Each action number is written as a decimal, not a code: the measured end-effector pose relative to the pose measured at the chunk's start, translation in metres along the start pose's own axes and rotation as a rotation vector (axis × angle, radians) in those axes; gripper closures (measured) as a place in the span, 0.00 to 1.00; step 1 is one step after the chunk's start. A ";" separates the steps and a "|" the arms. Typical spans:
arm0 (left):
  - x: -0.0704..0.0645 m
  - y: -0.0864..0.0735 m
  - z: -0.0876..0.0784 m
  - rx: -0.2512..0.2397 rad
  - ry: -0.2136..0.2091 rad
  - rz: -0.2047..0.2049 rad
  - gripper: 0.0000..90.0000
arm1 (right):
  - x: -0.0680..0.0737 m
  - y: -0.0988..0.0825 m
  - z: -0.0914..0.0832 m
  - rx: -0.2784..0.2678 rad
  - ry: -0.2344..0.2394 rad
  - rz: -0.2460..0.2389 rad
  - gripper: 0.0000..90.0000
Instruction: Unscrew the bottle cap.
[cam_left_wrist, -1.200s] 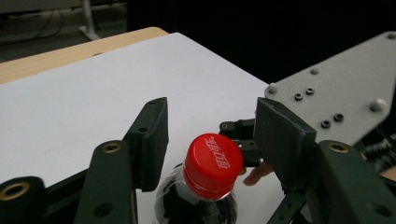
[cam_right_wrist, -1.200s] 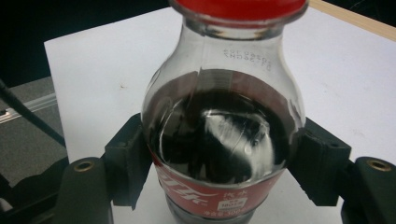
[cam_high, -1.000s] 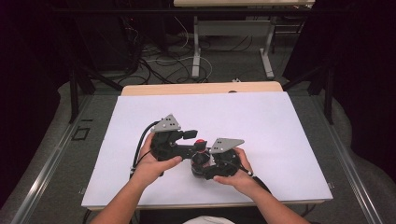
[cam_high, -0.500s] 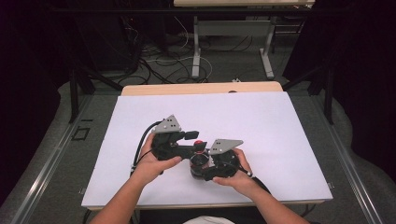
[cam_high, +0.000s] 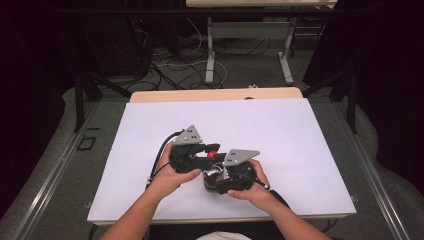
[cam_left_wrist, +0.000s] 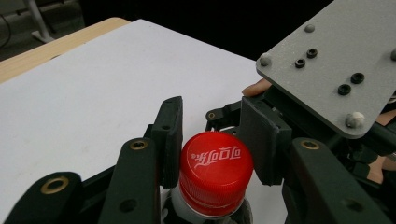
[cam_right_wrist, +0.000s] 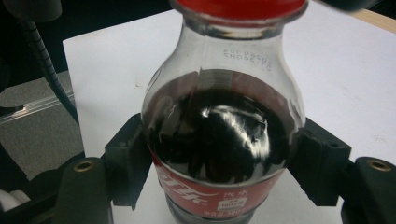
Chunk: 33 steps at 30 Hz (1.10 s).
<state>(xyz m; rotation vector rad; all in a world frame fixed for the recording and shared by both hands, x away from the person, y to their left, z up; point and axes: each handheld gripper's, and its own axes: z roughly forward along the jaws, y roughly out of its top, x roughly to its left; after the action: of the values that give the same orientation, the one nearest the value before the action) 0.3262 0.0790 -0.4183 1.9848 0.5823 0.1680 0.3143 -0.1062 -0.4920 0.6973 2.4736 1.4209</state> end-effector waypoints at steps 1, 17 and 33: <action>-0.001 0.000 0.000 0.005 0.008 -0.006 0.68 | 0.000 0.000 0.000 0.001 -0.005 0.003 0.33; -0.018 0.005 0.003 -0.026 0.184 -0.166 0.68 | -0.001 0.000 -0.001 -0.007 -0.039 0.012 0.33; -0.005 0.006 -0.016 -0.053 0.202 -0.208 0.68 | -0.006 -0.003 0.000 0.000 -0.064 0.023 0.33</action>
<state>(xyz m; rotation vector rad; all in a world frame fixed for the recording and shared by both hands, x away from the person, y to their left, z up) 0.3178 0.0869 -0.4045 1.8544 0.9011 0.2543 0.3187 -0.1105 -0.4954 0.7608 2.4248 1.3843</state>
